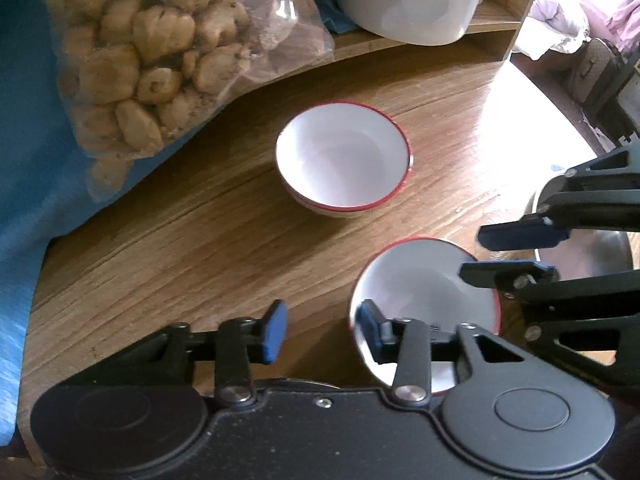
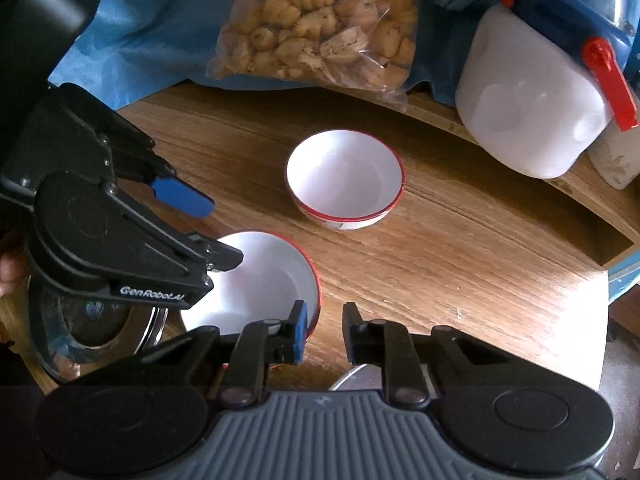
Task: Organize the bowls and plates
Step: 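Move both grippers to the large white red-rimmed bowl and grip its rim, then lift the white bowl with both grippers and carry it over the steel bowl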
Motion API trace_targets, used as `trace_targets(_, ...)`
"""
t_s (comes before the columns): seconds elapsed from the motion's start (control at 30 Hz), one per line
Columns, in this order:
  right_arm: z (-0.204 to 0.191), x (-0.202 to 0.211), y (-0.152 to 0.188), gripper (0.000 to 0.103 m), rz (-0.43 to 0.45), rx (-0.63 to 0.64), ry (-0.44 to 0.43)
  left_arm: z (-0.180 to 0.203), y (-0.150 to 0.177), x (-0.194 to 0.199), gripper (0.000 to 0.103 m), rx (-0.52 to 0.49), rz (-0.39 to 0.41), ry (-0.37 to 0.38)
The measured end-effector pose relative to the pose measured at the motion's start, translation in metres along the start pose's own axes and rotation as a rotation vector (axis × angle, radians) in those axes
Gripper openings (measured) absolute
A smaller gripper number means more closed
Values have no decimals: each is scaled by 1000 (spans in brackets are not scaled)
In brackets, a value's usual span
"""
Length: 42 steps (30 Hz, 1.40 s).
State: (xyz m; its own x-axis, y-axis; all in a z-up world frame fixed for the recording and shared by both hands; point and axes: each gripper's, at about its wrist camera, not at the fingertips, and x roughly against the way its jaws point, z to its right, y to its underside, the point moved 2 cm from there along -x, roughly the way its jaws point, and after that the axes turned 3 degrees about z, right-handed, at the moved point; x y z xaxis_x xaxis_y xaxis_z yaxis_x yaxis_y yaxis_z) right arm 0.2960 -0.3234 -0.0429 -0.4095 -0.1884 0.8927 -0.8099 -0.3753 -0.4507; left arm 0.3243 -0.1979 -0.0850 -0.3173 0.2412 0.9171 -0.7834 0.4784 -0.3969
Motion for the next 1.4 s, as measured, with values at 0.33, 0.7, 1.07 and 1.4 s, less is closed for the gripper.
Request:
trace_targets(0.33, 1, -11, -3, 19, -34, -14, -21, 12, -2, -7, 16, 45, -39, 44)
trace_targets(0.7, 15, -14, -3, 6, -18, -169, -97, 4, -2, -4, 8, 183, -39, 43)
trace_targets(1.07, 17, 4, -1, 4, 28, -172, -75, 17, -4, 9, 6, 177, -22, 37)
trace_targets(1.4, 22, 24, 0, 4, 64, -199, -78, 22, -5, 26, 6, 189, 21, 36)
